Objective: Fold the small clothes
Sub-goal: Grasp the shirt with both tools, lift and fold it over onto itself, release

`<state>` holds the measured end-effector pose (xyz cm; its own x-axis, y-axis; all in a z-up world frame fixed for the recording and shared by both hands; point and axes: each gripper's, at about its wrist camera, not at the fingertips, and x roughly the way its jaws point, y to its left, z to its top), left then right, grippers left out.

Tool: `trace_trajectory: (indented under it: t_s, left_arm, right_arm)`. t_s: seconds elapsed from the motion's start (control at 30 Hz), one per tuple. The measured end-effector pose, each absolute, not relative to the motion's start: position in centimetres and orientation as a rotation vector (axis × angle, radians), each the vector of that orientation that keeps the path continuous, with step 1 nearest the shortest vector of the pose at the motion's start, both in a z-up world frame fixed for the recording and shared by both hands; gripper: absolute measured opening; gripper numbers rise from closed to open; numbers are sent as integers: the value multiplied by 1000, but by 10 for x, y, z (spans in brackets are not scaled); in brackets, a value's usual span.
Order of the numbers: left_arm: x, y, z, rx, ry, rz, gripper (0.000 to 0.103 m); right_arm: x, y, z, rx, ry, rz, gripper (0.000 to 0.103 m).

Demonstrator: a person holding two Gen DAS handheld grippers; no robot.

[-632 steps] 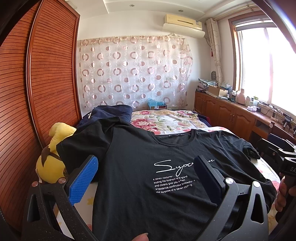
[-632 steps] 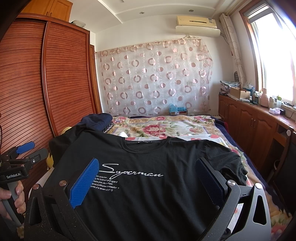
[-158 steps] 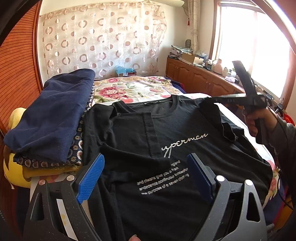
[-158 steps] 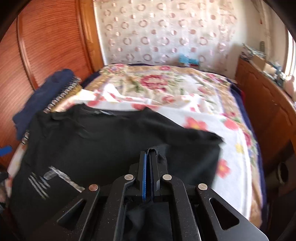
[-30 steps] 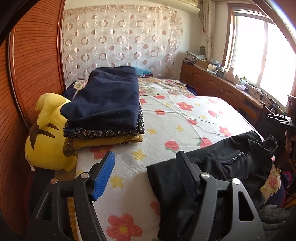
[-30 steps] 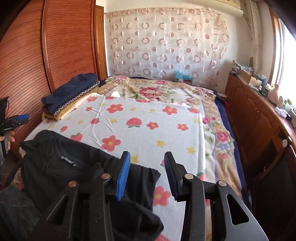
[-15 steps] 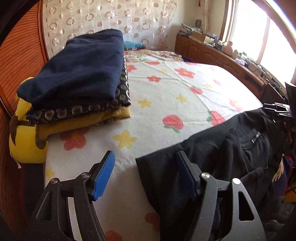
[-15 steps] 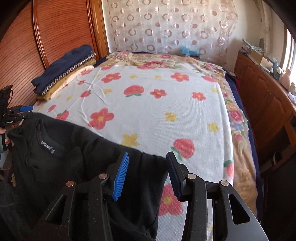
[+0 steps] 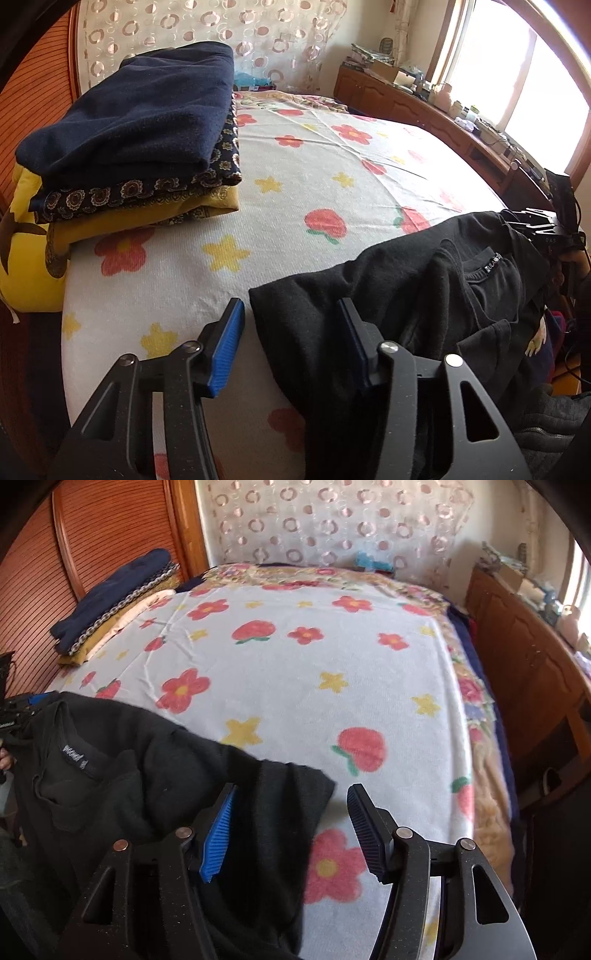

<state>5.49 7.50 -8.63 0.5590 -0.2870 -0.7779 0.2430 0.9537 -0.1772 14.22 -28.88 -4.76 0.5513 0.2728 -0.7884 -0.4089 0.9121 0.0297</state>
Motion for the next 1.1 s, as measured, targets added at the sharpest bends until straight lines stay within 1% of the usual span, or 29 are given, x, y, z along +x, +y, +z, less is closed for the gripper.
trace_trajectory:
  t_s: [0.1,0.17,0.2,0.23,0.27,0.3,0.33,0.37,0.4,0.47,0.53,0.63,0.9,1.1]
  left_arm:
    - [55,72,-85,-46,929,-321,45]
    - [56,70,-84,-53,930,-336,32]
    - [57,69,-84,-53,930,-336,29]
    - [57,68,-83,-51,933,-337,24]
    - [57,67,-83,-47,935,-337,18]
    - [56,66,-81,-39,932,-335,16]
    - [56,65,-80,-35,928,-336,13]
    - [54,64,-77,-31,920,-338,11]
    - [50,63,-73,-28,904,-336,10]
    - [40,66,-60,-66,858,-352,9]
    - [26,69,-42,-95,800,-370,9]
    - [7,76,-15,-121,724,-378,9]
    - [-46,89,85,-146,442,-381,8]
    - [-71,91,159,-97,259,-370,8]
  right_arm:
    - [145,-286,-50,-195,912,435,62]
    - [146,-283,-49,-203,925,442,61]
    - [147,-282,-49,-204,929,448,59]
    - [146,-281,-48,-212,930,452,54]
    - [147,-280,-49,-219,931,457,47]
    - [146,-279,-48,-221,931,465,41]
    - [145,-277,-47,-222,928,473,30]
    - [142,-276,-46,-225,917,478,22]
    - [139,-274,-43,-235,892,475,19]
    - [123,-277,-28,-232,796,446,18]
    - [108,-284,-11,-153,755,484,17]
    - [75,-291,18,-137,659,487,16]
    - [-18,-309,111,-159,388,433,15]
    - [-60,-310,180,-184,235,444,15]
